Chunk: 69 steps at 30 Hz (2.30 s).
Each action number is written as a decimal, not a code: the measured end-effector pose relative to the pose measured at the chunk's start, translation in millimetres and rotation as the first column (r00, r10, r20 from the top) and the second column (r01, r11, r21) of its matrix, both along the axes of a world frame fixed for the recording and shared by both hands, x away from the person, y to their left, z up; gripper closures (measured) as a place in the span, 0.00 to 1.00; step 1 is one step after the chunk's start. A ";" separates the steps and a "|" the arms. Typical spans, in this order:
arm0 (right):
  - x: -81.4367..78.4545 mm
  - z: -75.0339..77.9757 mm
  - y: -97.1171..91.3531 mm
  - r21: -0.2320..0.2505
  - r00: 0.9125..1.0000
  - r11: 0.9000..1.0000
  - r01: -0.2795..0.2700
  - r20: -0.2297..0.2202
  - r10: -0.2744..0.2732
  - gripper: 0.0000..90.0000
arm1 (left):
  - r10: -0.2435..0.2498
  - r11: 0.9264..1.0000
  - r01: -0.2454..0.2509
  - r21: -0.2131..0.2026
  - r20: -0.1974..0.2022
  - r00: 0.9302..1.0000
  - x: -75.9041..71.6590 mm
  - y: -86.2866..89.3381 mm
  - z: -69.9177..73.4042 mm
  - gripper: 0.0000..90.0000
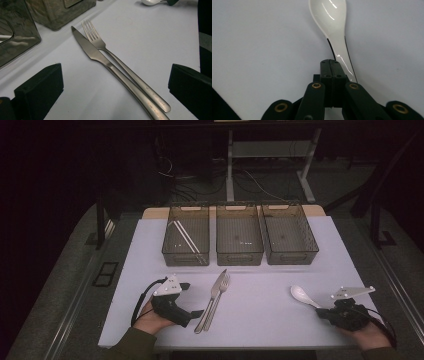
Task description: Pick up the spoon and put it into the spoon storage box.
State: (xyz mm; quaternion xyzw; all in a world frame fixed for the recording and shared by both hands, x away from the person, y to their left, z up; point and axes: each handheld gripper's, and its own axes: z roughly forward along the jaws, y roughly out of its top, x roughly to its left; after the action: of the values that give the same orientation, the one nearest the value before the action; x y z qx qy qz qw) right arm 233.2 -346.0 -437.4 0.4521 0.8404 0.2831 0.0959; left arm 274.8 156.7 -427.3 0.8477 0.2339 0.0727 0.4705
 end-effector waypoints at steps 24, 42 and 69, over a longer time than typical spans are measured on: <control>26.8 1.0 -27.4 0.030 0.992 0.993 0.112 0.052 -0.113 1.00 | 0.002 1.000 -0.002 0.004 0.000 1.000 0.0 -0.5 0.2 0.00; 58.0 20.1 -4.6 0.181 0.994 0.983 -0.014 0.108 -0.006 0.54 | 0.012 1.000 -0.012 0.012 -0.008 1.000 1.7 0.3 -1.2 0.00; 67.1 1.3 10.9 0.122 0.993 0.985 -0.118 0.036 0.115 0.47 | -0.003 1.000 0.003 0.023 -0.011 1.000 2.4 -0.8 -2.6 0.00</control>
State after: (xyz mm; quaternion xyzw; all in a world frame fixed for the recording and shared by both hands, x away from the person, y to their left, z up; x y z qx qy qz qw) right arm 300.3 -335.1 -436.1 0.4030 0.8448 0.3462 0.0633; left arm 277.2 155.9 -430.0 0.8539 0.2344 0.0703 0.4593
